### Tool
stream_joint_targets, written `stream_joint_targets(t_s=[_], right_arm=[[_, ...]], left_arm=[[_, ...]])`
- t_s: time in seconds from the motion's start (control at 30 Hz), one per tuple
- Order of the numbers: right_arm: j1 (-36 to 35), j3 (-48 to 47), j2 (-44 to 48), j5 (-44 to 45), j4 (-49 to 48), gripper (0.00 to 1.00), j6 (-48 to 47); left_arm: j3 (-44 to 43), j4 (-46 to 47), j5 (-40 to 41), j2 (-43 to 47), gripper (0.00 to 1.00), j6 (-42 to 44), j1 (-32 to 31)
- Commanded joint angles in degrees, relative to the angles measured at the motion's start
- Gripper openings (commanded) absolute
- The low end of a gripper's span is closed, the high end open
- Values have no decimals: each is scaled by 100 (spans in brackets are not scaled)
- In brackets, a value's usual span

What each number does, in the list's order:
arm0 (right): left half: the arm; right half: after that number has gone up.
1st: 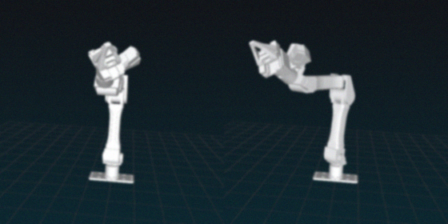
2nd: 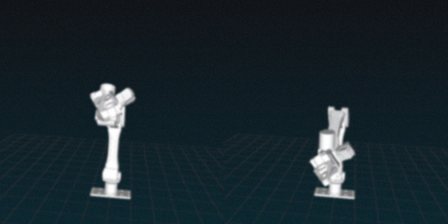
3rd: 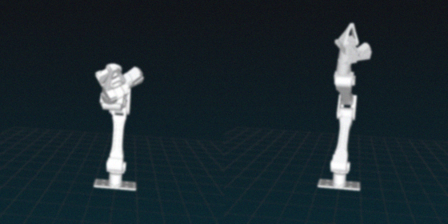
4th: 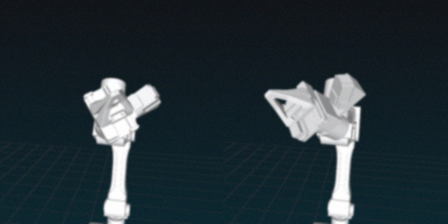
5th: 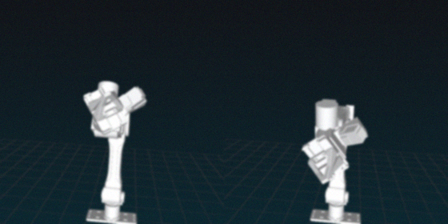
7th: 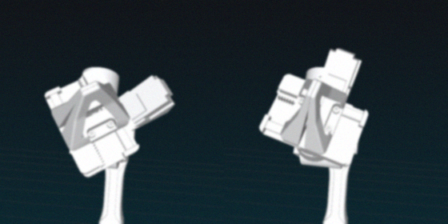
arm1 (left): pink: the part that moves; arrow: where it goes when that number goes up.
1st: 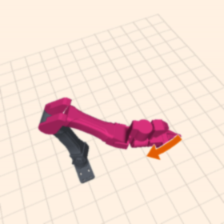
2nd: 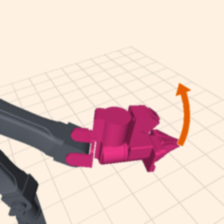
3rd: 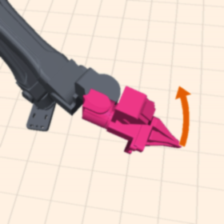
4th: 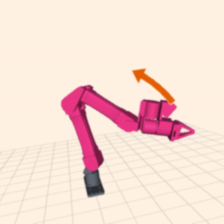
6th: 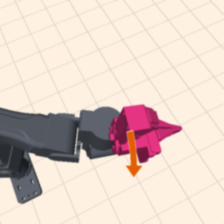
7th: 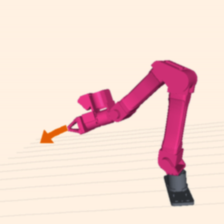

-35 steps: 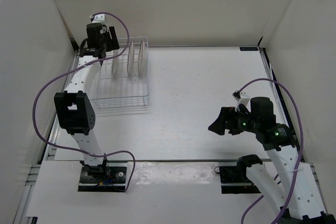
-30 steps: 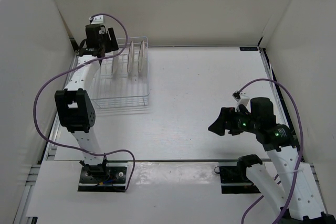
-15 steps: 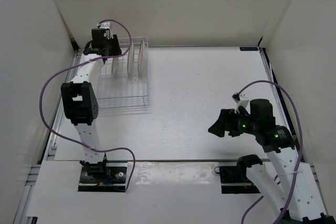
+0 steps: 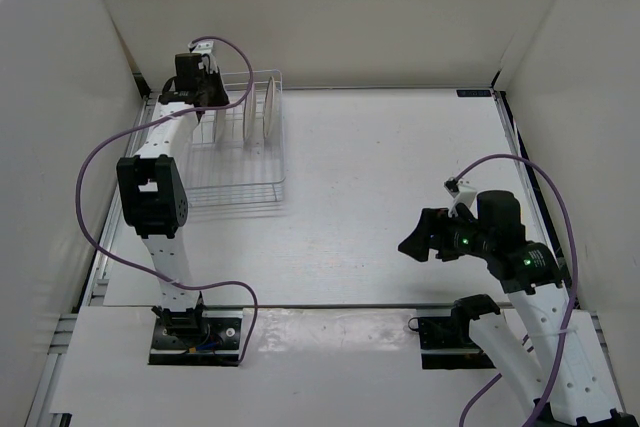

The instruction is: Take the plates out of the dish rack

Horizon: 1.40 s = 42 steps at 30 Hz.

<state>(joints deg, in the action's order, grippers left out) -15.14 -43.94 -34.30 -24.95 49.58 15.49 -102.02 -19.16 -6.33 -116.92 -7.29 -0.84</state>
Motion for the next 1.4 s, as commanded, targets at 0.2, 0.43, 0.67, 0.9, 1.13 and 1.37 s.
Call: stream_joint_targets(t_s=[0.2,0.43,0.67,0.9,1.13,1.37], right_arm=[[-42,61,82,60,-133,90,-81],[-33,70,90,43,-168,90,-81],[-24,44,73,25,-151,90,-89],[-25,26,55,17,-151,90,-72],[-16,26,55,-28,-168,90,-81],[-25,17,73,51,-203,90,-81]], left_arm=[[-195,-27,-18,293,0,148,40],[-170,-35,-44,556,0,289,49],[155,184,166,1303,0,325,40],[1420,1096,754,2934,0,149,-74],[2133,1318,730,3965,0,254,-276],[2860,1204,-61,4713,0,588,-1214]])
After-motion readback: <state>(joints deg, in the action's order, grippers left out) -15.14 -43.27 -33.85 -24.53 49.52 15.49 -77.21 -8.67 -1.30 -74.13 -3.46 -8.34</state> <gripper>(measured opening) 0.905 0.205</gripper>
